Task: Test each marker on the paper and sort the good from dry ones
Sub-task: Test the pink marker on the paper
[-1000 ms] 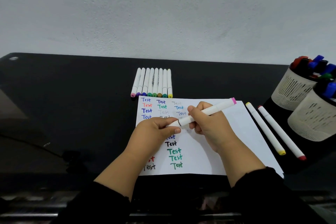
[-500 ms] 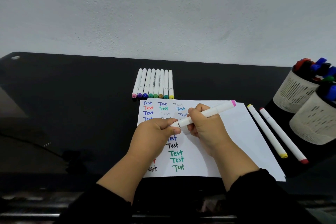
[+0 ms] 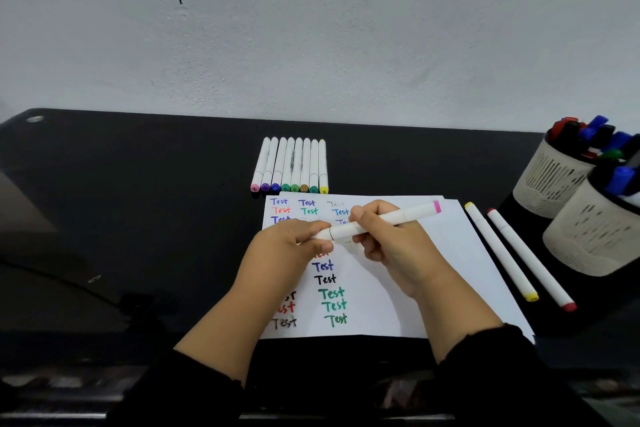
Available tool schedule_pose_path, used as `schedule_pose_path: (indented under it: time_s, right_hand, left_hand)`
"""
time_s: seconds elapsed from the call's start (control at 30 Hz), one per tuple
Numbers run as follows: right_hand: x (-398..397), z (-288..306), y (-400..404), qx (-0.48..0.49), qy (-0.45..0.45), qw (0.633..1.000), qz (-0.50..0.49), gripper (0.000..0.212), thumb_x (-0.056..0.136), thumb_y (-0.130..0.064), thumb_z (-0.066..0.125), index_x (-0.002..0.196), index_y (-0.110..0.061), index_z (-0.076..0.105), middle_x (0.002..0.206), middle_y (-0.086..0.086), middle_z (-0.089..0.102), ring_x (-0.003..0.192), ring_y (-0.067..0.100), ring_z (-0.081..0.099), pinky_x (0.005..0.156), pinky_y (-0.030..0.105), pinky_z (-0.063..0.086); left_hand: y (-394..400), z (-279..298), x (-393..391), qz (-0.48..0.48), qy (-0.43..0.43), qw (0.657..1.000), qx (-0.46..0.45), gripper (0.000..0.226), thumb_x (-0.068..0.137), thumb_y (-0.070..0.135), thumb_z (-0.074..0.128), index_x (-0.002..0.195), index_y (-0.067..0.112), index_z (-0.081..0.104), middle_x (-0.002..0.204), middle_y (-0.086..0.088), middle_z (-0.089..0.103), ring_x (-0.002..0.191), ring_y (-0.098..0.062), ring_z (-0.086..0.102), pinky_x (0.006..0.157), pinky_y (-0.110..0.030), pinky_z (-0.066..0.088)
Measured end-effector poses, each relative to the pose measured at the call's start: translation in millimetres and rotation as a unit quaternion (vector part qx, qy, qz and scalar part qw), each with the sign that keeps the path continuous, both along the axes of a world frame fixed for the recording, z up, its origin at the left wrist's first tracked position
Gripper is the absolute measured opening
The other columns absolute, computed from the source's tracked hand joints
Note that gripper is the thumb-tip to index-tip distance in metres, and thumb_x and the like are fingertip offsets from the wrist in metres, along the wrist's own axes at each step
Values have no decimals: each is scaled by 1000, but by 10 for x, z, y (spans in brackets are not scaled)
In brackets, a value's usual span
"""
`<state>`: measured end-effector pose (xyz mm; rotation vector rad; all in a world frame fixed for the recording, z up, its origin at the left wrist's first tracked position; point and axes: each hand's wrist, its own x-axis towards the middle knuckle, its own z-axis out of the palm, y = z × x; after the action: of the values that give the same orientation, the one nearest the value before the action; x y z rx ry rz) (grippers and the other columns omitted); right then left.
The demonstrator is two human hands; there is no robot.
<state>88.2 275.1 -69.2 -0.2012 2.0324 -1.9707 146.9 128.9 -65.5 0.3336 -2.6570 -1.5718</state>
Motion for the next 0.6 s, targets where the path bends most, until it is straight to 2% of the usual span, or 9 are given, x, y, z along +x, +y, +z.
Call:
schedule_pose_path:
  time_s: [0.07, 0.13, 0.2, 0.3, 0.37, 0.4, 0.47, 0.53, 0.6]
  right_hand:
    - [-16, 0, 69, -49, -18, 999, -7, 20, 90, -15, 60, 72, -14, 53, 59, 1, 52, 53, 11, 40, 50, 21, 33]
    - [-40, -4, 134, -56, -19, 998, -13, 17, 87, -12, 64, 74, -14, 55, 59, 0, 52, 55, 12, 41, 51, 22, 34]
    - [-57, -12, 190, -71, -22, 997, -11, 17, 80, -12, 73, 75, -14, 56, 59, -1, 52, 56, 12, 41, 52, 23, 35]
    - [-94, -15, 284, -115, -30, 993, -22, 18, 69, -12, 78, 74, -11, 60, 62, 0, 53, 59, 13, 43, 53, 22, 37]
    - [-106, -10, 331, -42, -1, 999, -31, 8, 75, -8, 74, 72, -11, 67, 63, -1, 57, 61, 13, 45, 59, 22, 39]
    - [-104, -3, 344, 16, 25, 999, -30, 10, 78, -7, 72, 72, -14, 71, 65, -1, 61, 62, 12, 47, 62, 23, 40]
    - [-83, 36, 336, 137, 85, 987, -18, 9, 80, -15, 74, 74, -22, 74, 75, 0, 67, 67, 9, 51, 67, 21, 43]
    - [-57, 100, 299, 261, 160, 952, 11, 3, 80, -26, 75, 82, -25, 72, 81, -5, 64, 72, 8, 50, 65, 18, 41]
    - [-52, 120, 256, 374, 247, 893, 39, 18, 81, -33, 72, 98, -27, 72, 85, -11, 60, 81, 7, 49, 69, 20, 41]
  left_hand:
    - [-23, -22, -5, 4, 4, 1000, -17, 23, 88, 22, 62, 77, 42, 64, 94, 1, 65, 88, -14, 55, 73, -21, 40]
    - [-56, -55, -22, 5, 3, 999, -34, 14, 89, 23, 60, 92, 32, 70, 93, 0, 63, 87, -17, 56, 73, -24, 41]
    - [-92, -78, -49, -4, 0, 997, -72, 16, 91, 24, 57, 100, 28, 69, 93, 0, 62, 85, -17, 55, 70, -22, 41]
    - [-156, -85, -77, 4, -1, 994, -108, 24, 93, 25, 54, 113, 31, 65, 99, 7, 60, 83, -8, 53, 63, -12, 37]
    - [-200, -81, -88, 9, -5, 993, -118, 30, 94, 24, 53, 122, 30, 60, 110, 8, 57, 91, -8, 53, 68, -13, 37]
    - [-214, -82, -91, 8, -9, 992, -123, 33, 94, 24, 53, 126, 29, 58, 116, 8, 56, 95, -9, 52, 74, -15, 37]
    - [-220, -82, -102, 1, -14, 989, -150, 36, 94, 25, 53, 130, 29, 54, 126, 8, 52, 102, -5, 48, 86, -16, 35]
    - [-214, -94, -111, -5, -11, 983, -182, 37, 94, 27, 52, 131, 30, 52, 132, 10, 49, 108, -2, 44, 91, -14, 29]
    - [-206, -112, -118, -4, -6, 981, -192, 37, 94, 28, 52, 131, 31, 51, 134, 12, 48, 115, -1, 42, 90, -10, 25]
